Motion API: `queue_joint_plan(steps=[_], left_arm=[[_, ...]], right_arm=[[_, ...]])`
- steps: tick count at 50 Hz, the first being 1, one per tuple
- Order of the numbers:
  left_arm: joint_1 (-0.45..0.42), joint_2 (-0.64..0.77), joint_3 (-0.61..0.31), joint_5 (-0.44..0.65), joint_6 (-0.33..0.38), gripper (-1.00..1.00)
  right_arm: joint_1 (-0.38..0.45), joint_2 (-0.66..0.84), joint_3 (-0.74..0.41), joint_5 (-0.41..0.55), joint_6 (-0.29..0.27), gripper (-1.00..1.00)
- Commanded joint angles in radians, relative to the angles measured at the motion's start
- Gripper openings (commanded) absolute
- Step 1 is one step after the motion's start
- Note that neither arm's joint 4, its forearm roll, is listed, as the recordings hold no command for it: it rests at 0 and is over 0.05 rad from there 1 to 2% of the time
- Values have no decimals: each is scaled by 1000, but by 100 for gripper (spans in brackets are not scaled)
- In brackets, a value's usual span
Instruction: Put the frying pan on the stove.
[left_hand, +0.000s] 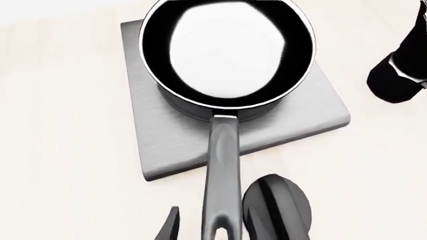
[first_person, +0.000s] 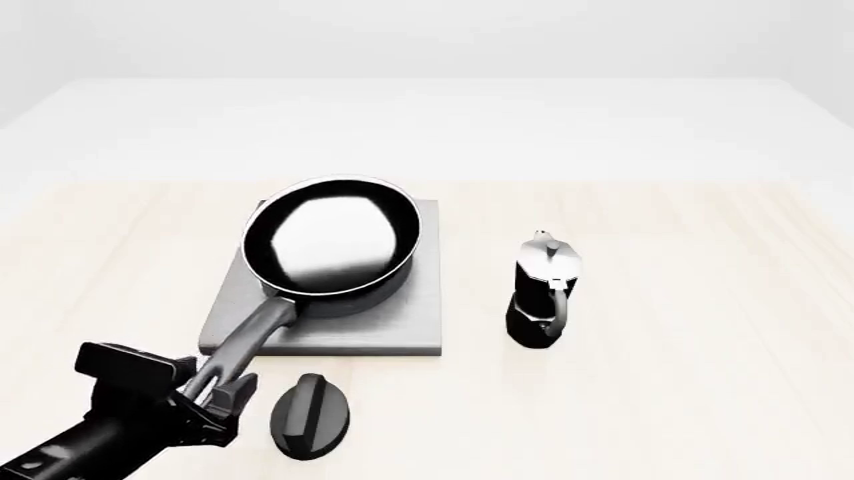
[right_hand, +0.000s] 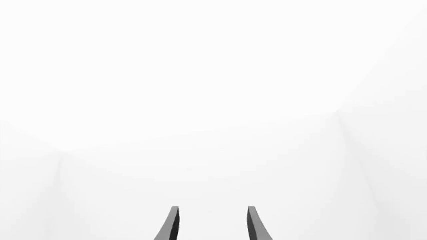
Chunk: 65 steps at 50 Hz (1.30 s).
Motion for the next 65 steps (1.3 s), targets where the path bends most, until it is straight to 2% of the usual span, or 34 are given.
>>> queue_joint_plan(steps=[1, 8, 19, 20, 21, 27, 40, 45, 54, 65], left_arm=[[15, -32, 1, 48, 11, 100], [9, -76, -10, 94, 11, 100], [-27, -332, -83, 351, 36, 100], [-30, -348, -88, 367, 37, 100], [-54, -376, -99, 398, 30, 100], [-85, -410, -105, 437, 28, 100], [-104, -572, -215, 637, 80, 100], [-82, -642, -279, 724, 119, 100], [-50, -743, -376, 806, 156, 100], [-26, -893, -526, 901, 143, 100]], right_arm=[[-4, 0, -3, 0, 6, 100], [-5, 0, -4, 0, 7, 100], [2, 0, -3, 0, 1, 100], [155, 0, 204, -207, -92, 100], [267, 0, 378, -379, -195, 100], [276, 0, 369, -368, -204, 100], [282, 0, 388, -382, -209, 100], [280, 0, 389, -385, -207, 100], [280, 0, 392, -389, -204, 100], [279, 0, 384, -383, -201, 100]])
